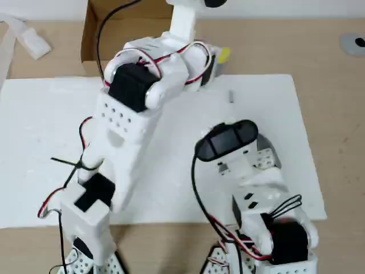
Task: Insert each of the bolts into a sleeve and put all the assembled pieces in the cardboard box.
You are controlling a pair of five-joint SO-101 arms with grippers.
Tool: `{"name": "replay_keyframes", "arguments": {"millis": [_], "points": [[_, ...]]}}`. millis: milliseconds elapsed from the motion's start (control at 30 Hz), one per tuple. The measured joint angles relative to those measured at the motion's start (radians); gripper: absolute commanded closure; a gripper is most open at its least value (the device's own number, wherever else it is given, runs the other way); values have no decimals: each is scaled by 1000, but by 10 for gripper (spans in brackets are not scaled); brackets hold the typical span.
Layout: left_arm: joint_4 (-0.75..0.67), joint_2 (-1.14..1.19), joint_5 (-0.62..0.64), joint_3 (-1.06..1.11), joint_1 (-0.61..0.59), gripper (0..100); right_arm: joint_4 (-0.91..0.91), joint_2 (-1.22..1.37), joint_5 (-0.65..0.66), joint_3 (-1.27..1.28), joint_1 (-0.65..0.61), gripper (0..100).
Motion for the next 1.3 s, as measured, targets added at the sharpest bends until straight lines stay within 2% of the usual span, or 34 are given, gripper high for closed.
{"name": "replay_keyframes", "arguments": {"millis": [167, 333, 467, 700, 800, 900, 1167, 1300], "points": [[35, -5, -6, 32, 2, 825, 0, 0, 0, 0, 0, 735], [210, 6, -6, 215, -21, 819, 0, 0, 0, 0, 0, 735], [236, -23, -6, 411, -43, 819, 0, 0, 0, 0, 0, 735], [239, -405, 34, 901, 49, 819, 0, 0, 0, 0, 0, 735], [152, -617, 117, 1076, 32, 821, 0, 0, 0, 0, 0, 735], [-8, -833, 207, 1283, -5, 843, 0, 0, 0, 0, 0, 735], [-552, -1507, 236, 1987, -28, 855, 0, 0, 20, 18, 0, 735], [-629, -1769, 236, 2180, -41, 855, 0, 3, 28, 41, 0, 735]]}}
